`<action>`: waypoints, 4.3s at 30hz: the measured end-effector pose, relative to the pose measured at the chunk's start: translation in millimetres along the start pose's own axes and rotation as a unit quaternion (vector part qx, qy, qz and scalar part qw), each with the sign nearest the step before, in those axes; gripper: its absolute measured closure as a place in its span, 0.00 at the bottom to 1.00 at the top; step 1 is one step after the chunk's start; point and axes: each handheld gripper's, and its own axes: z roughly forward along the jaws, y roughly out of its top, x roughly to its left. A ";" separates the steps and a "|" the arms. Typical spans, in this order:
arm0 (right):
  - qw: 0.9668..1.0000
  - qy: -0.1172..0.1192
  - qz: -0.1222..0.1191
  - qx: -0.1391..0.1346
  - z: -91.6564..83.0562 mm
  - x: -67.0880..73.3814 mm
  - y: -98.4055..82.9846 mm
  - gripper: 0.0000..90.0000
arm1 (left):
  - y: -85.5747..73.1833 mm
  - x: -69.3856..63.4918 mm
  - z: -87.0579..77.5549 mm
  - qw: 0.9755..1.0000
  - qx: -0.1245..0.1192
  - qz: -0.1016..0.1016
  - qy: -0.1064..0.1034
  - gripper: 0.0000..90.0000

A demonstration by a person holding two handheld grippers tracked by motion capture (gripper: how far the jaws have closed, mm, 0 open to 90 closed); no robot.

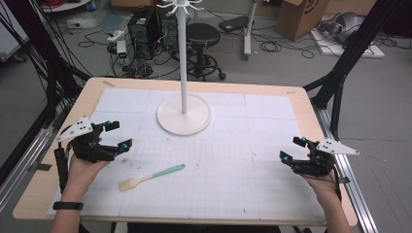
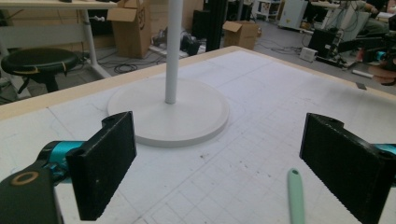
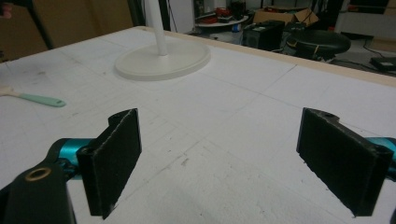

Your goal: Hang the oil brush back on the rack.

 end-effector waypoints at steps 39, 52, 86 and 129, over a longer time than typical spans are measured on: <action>1.000 0.005 0.002 0.016 0.2 0.0 -2.0 0.16 | -57.7 -55.0 29.2 0.990 0.133 0.024 -0.049 0.24; 1.000 0.007 0.002 0.016 -0.5 -0.3 -2.1 0.16 | -65.5 -54.7 37.8 0.979 0.190 0.034 -0.060 0.48; 1.000 0.011 0.005 0.010 -3.7 -1.6 -1.9 0.16 | -72.1 -63.1 42.4 0.973 0.215 0.070 -0.051 0.83; 1.000 0.011 0.007 0.020 -1.9 -2.6 -3.1 0.17 | 32.6 -43.3 21.2 0.997 0.043 0.056 -0.025 0.92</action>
